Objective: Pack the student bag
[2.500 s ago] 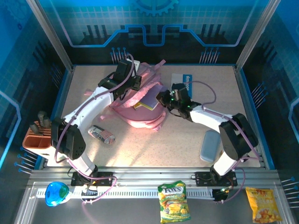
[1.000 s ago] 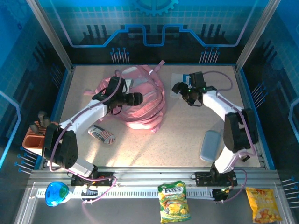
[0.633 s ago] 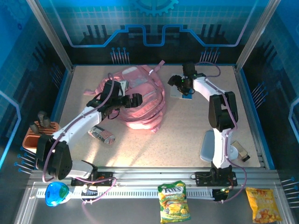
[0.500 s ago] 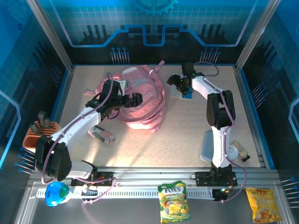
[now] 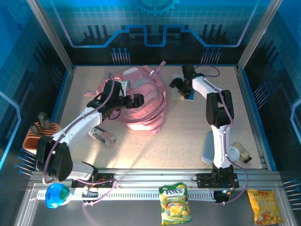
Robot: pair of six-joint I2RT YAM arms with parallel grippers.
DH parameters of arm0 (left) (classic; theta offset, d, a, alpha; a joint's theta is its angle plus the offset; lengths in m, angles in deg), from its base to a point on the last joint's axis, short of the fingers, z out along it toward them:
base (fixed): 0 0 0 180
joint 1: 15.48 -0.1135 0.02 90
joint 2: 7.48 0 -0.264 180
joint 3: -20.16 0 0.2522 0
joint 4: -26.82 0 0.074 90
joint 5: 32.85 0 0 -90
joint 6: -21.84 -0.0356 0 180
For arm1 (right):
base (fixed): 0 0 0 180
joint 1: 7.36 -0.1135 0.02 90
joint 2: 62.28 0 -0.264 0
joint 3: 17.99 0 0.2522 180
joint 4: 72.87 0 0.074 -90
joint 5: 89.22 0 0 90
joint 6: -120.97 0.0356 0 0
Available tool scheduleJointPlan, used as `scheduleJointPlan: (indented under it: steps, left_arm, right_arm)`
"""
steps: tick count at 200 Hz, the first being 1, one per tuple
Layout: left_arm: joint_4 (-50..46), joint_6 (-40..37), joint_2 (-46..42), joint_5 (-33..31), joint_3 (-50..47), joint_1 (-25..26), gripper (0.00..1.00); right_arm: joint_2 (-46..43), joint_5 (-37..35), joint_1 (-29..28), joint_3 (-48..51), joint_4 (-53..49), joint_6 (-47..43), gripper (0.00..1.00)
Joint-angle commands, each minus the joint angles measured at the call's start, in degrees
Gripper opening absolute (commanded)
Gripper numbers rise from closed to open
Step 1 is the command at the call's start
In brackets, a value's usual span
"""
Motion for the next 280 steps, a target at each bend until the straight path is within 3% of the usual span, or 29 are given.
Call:
scheduleJointPlan:
  steps: [1, 54, 120, 191, 230, 280]
  left_arm:
    - [-1.1, 0.5, 1.5, 1.4, 2.6, -0.4, 0.99]
    - [-2.6, 2.5, 4.4, 1.6, 6.4, -0.4, 0.99]
    - [-1.3, 5.7, 8.8, 6.7, 10.7, -0.2, 0.99]
    - [-4.0, 9.6, 18.4, 7.8, 19.5, 6.7, 0.98]
    - [-4.9, 15.3, 23.1, 7.7, 22.9, 11.6, 0.9]
    - [-4.8, 23.1, 28.0, 4.2, 24.9, 18.5, 0.81]
  right_arm:
    - [1.1, -1.0, 0.8, 3.6, -6.1, 1.0, 0.82]
    - [-7.9, 0.6, 0.9, 16.0, -4.3, 0.7, 0.82]
    - [-21.4, 2.9, -0.4, 36.9, -0.9, 3.8, 0.81]
    - [-39.4, 1.7, -8.3, 59.4, 5.0, 16.1, 0.81]
    - [-45.8, -1.1, -6.7, 57.5, 4.8, 10.2, 0.77]
    - [-49.3, -2.0, 2.2, 52.6, 2.3, -2.5, 0.71]
